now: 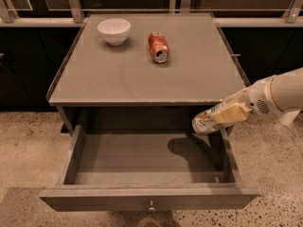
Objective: Pick 7up can from top drawer and place on counter
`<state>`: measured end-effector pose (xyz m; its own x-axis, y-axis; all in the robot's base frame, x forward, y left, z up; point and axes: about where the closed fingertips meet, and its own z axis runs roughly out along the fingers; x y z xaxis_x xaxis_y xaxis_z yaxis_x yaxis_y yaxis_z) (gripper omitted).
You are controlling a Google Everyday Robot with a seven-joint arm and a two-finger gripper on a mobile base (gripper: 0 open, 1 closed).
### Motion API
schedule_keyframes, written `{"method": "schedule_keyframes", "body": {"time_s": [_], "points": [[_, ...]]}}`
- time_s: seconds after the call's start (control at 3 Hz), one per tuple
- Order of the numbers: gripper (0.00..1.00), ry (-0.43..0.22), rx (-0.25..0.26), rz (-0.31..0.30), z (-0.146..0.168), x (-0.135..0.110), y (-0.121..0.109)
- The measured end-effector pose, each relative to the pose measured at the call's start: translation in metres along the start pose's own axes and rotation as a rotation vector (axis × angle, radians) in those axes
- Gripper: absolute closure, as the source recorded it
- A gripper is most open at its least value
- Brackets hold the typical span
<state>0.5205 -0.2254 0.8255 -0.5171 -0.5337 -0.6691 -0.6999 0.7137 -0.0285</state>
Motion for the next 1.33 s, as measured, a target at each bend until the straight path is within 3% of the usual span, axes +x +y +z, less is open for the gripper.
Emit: {"method": "schedule_keyframes", "body": {"time_s": [0.33, 0.67, 1.0, 1.33], "points": [[1.0, -0.006, -0.012, -0.014, -0.004, -0.006, -0.001], [1.0, -0.005, 0.014, -0.077, -0.035, -0.032, -0.007], [1.0, -0.011, 0.088, -0.124, -0.075, -0.047, -0.009], [1.0, -0.043, 0.106, -0.15, -0.092, -0.057, -0.02]]}}
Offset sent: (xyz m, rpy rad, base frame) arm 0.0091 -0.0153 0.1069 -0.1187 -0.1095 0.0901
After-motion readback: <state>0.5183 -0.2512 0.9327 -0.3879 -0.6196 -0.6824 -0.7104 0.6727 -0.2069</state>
